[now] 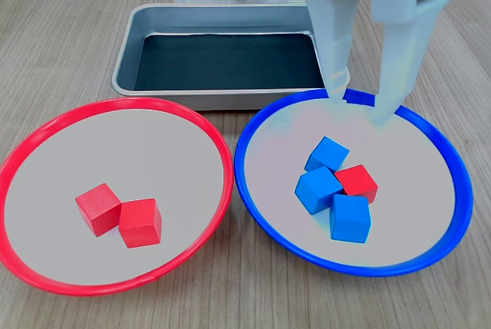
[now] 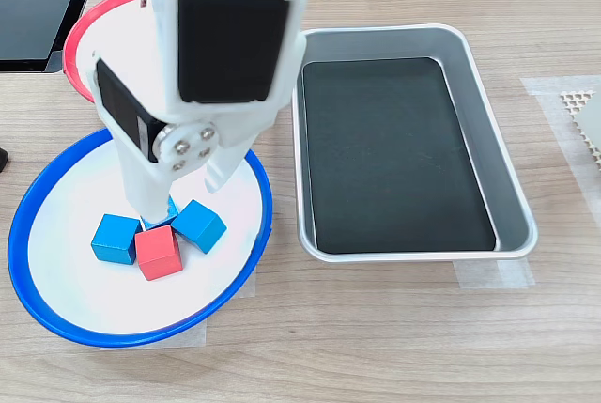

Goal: Relocate any misplaced blocks to their matching dishes.

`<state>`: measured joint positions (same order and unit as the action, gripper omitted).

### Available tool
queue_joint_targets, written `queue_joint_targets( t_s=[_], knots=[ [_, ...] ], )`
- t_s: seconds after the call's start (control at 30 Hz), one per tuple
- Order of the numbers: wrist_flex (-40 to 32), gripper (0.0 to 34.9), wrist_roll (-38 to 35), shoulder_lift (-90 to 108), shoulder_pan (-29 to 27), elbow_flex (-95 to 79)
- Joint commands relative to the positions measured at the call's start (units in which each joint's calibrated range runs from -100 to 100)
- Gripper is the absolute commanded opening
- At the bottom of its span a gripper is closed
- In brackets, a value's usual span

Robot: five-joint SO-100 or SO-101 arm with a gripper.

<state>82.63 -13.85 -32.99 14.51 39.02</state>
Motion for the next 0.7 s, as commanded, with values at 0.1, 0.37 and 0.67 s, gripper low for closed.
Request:
queue_joint_targets(
  t_s=[0.1, 0.37, 0.67],
  knots=[
    [-0.7, 14.0, 6.6, 0.1, 1.1, 3.0],
    [1.9, 13.6, 9.3, -10.5, 3.3, 17.6],
    [2.1, 15.2, 9.4, -16.5, 3.6, 21.1]
  ],
)
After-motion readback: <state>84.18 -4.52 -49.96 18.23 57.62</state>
